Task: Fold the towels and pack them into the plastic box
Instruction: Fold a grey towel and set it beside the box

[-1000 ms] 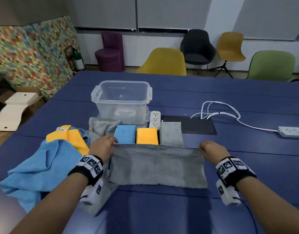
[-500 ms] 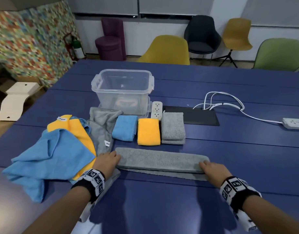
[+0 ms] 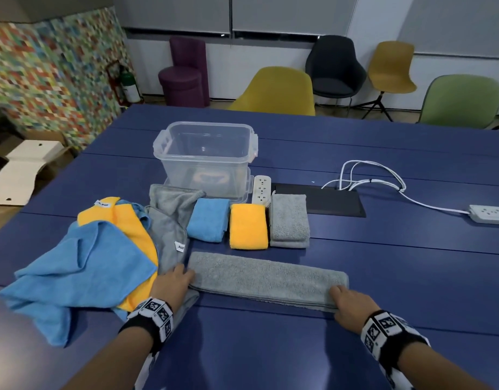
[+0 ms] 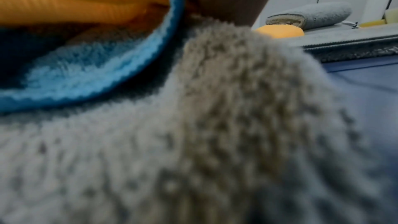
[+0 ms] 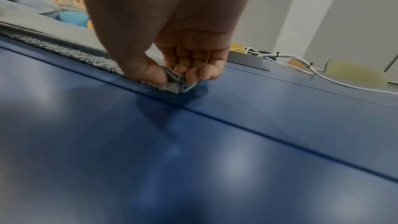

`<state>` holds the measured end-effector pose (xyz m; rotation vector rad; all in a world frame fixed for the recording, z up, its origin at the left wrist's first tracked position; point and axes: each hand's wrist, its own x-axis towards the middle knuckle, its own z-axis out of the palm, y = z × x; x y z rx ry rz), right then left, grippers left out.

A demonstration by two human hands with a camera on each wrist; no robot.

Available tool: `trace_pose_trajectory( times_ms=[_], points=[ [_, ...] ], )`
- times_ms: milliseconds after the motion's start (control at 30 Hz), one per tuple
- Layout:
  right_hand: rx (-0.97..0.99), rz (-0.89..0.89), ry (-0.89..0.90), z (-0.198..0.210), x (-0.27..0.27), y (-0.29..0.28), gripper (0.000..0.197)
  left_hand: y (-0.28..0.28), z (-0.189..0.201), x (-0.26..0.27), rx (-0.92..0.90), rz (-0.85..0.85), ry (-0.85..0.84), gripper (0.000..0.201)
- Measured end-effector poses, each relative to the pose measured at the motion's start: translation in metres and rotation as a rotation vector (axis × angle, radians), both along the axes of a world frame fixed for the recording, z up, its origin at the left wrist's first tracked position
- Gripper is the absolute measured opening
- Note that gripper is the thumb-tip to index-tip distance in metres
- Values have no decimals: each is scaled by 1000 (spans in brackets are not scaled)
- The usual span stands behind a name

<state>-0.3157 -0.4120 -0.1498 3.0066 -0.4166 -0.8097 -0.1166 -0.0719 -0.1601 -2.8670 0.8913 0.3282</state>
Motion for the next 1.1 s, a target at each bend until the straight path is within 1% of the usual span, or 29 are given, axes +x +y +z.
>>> trace_pose_trajectory(
  times_ms=[67,100,133,167,233,267,300,333,400,433,467,500,533,567,600,667,733,767,800,833,867,900,1000,1100],
  points=[
    [-44,24,-9,1,10,5,31,7,-13,11,-35,1,-90,55],
    [-75,35,-19,1,16,8,31,6,-11,10,-53,29,-73,53],
    [-100,40,-27,2,22,11,32,4,-3,6,-68,72,-77,49],
    [-120,43,-30,4,28,13,33,4,5,2,-37,76,-82,41],
    [-149,49,-33,6,36,13,34,5,9,-3,31,164,-16,25],
    [-159,56,-34,7,36,11,35,4,11,-7,63,188,2,27],
    [-163,64,-40,7,36,8,36,5,14,-9,63,177,4,31],
    [-164,76,-42,6,35,4,37,7,17,-11,49,162,-20,31],
    [-160,94,-38,6,33,-4,37,7,19,-12,99,141,10,25],
    [-167,85,-56,8,33,-8,35,9,18,-8,104,133,-4,26],
    [-184,82,-104,9,33,-10,33,9,19,-5,57,150,-5,28],
    [-201,85,-200,13,34,-9,33,10,22,0,9,148,-32,28],
    [-220,68,-232,16,36,-7,37,10,26,2,-37,147,-58,24],
    [-241,50,-251,16,35,-6,42,10,25,7,-114,118,-121,17],
    [-241,25,-259,18,34,-3,43,9,29,9,-146,88,-110,13],
    [-191,13,-232,10,31,0,36,16,20,12,-107,21,-125,30],
    [-196,48,-134,3,27,7,35,21,12,8,-24,10,-65,31],
    [-214,50,-153,0,25,8,39,23,10,5,-29,-31,-63,35],
    [-219,27,-155,-2,23,8,38,24,7,4,-58,-65,-50,41],
    [-182,-12,-142,-1,23,8,30,24,6,6,-70,-75,-56,44],
    [-182,-50,-174,-2,22,6,22,25,4,8,-79,-79,-46,44],
    [-218,-53,-176,-4,21,3,22,26,0,10,-95,-77,-36,43],
    [-221,-39,-109,-4,19,1,31,24,-4,9,-76,-122,-31,42],
    [-209,-39,-89,-5,18,2,34,21,-5,5,-67,-154,-38,44]
  ],
)
